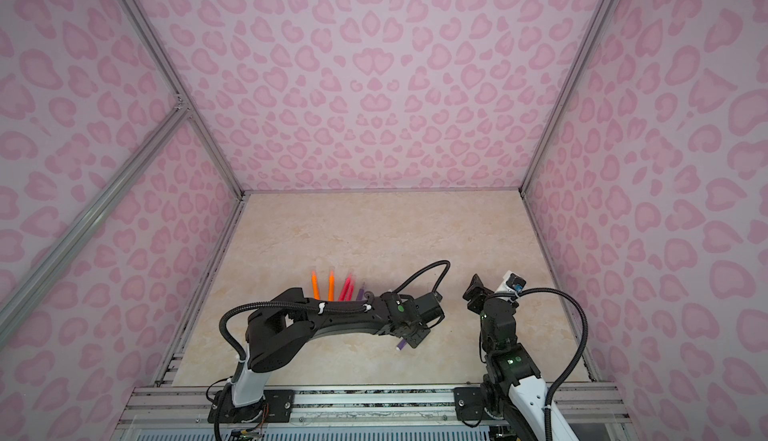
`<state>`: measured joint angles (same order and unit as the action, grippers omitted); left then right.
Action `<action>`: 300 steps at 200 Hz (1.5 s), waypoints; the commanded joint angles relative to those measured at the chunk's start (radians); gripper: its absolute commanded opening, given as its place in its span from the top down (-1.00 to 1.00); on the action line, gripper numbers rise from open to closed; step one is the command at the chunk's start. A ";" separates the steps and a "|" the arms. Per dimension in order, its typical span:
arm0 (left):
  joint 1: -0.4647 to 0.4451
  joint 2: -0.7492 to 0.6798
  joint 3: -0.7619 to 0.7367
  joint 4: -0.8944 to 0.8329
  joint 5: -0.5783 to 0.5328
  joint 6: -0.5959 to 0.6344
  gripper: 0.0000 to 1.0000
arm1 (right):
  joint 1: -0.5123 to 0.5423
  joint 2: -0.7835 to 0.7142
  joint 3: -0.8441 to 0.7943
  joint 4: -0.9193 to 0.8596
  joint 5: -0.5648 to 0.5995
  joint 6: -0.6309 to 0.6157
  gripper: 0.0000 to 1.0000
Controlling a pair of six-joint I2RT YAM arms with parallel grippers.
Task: Insert the pens into the pen caps
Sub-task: 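Lower the left gripper and grasp the purple marker near its tip, then lift the purple marker tip-up with the left gripper while the right gripper approaches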
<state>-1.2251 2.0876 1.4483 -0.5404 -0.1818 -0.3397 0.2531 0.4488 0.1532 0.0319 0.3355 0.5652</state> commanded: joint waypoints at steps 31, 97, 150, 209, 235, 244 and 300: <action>-0.016 0.027 0.004 -0.169 -0.053 0.010 0.36 | -0.001 -0.003 -0.008 -0.001 -0.002 -0.002 -0.73; -0.021 0.025 0.004 -0.166 0.000 0.011 0.42 | 0.000 -0.008 -0.010 0.000 -0.005 -0.002 -0.73; -0.021 0.025 0.004 -0.161 0.033 0.010 0.61 | 0.000 -0.012 -0.011 -0.003 -0.004 -0.001 -0.73; 0.013 -0.121 -0.112 -0.017 0.055 0.000 0.94 | 0.000 -0.018 0.018 -0.026 0.003 0.036 -0.71; 0.093 -0.298 -0.287 0.157 0.111 -0.017 0.94 | 0.019 0.004 0.097 0.074 -0.165 0.139 -0.63; 0.113 -0.374 -0.347 0.217 0.115 -0.018 0.94 | 0.060 0.028 0.124 0.126 -0.158 0.163 -0.63; 0.120 -0.813 -0.658 0.506 -0.028 0.013 0.94 | 0.462 0.372 0.329 0.243 0.028 0.151 -0.47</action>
<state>-1.1069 1.3869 0.8738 -0.2115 -0.1356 -0.3454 0.6189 0.7181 0.4358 0.1917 0.3168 0.6891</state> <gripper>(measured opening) 0.140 0.763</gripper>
